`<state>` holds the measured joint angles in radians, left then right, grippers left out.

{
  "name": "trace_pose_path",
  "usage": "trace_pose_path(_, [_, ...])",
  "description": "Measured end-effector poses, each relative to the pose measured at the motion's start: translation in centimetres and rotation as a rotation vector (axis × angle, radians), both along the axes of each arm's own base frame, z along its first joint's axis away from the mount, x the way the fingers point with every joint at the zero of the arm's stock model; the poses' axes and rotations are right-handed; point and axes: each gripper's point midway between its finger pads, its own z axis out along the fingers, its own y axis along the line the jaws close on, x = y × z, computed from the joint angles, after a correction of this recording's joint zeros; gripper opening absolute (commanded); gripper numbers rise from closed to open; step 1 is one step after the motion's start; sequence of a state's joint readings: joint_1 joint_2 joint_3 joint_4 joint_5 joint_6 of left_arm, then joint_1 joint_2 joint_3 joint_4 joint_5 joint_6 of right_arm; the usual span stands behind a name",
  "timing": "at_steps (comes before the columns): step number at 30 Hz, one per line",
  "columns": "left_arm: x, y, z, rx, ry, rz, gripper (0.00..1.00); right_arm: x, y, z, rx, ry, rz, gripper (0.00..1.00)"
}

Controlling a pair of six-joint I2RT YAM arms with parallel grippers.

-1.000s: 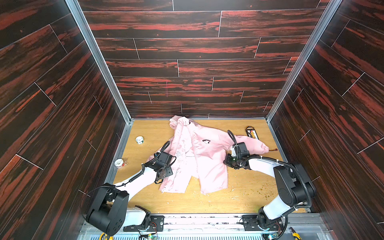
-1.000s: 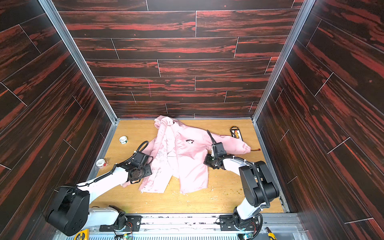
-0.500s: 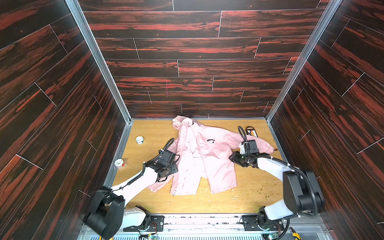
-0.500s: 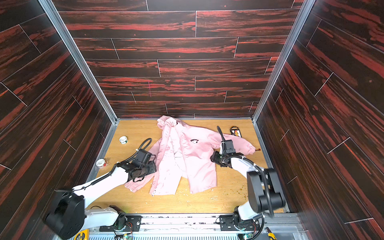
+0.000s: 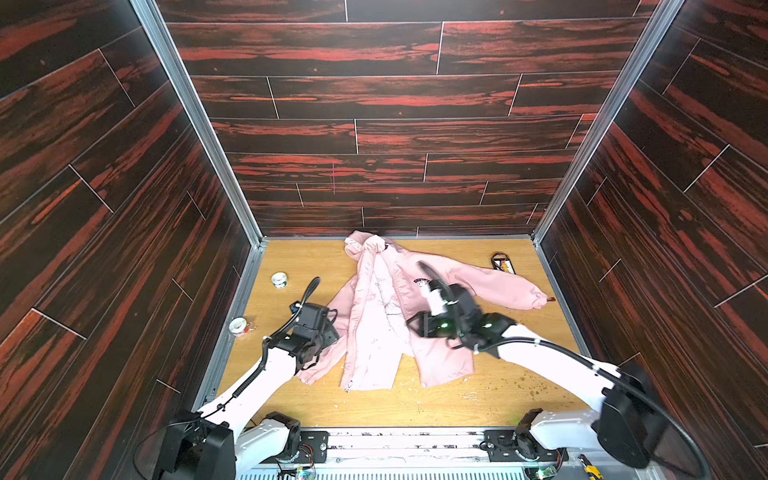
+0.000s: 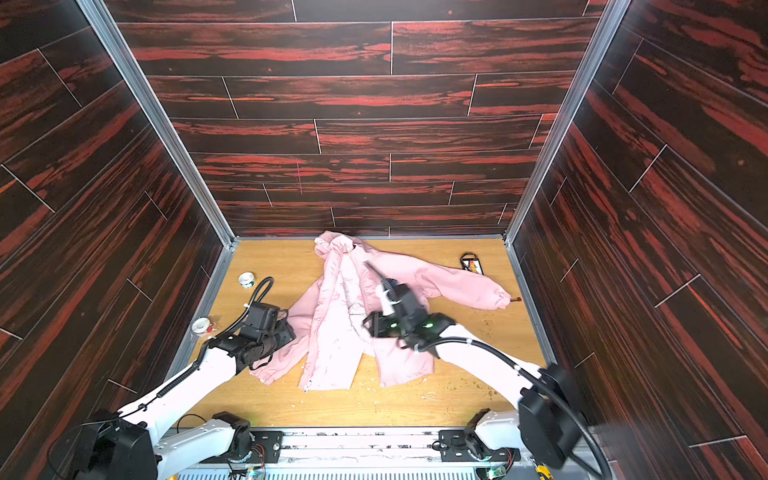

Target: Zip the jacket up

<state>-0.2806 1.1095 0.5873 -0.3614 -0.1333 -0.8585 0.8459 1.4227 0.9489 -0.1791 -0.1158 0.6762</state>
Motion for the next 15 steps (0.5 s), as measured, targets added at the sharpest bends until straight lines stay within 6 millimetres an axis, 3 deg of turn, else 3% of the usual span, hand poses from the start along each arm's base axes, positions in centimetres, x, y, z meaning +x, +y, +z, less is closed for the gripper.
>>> trace_pose_path(4, [-0.3, 0.2, -0.9, -0.046, 0.009, 0.024, 0.64, -2.2, 4.5, -2.7, 0.009, 0.089, 0.078, 0.43])
trace_pose_path(10, [-0.9, -0.2, -2.3, -0.090, 0.020, 0.024, 0.62, -2.1, 6.9, -6.2, 0.022, 0.200, 0.075, 0.41])
trace_pose_path(15, [-1.0, -0.2, -2.8, -0.107, 0.020, 0.033, 0.62, -1.7, 9.2, -7.2, 0.058, 0.248, 0.091, 0.41])
